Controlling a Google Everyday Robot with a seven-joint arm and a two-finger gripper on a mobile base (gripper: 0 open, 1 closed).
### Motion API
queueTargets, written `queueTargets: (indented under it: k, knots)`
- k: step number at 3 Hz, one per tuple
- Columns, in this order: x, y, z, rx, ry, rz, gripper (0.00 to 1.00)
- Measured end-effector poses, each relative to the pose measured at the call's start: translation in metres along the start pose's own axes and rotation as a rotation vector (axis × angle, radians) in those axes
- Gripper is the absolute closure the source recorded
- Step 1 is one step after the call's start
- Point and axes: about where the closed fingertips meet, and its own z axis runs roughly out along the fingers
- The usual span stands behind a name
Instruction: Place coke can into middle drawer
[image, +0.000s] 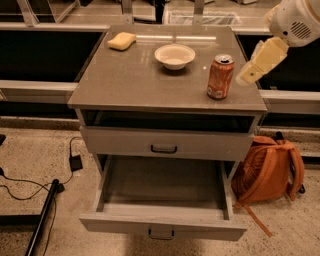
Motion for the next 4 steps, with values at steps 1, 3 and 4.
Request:
queueTargets:
  k: [1, 3, 4]
  knots:
    - [0.007, -0.020, 0.035, 0.010, -0.059, 0.102, 0.00]
    - [0.005, -0.036, 0.099, -0.030, -0.120, 0.213, 0.00]
    - [0.004, -0.038, 0.119, -0.055, -0.130, 0.241, 0.08]
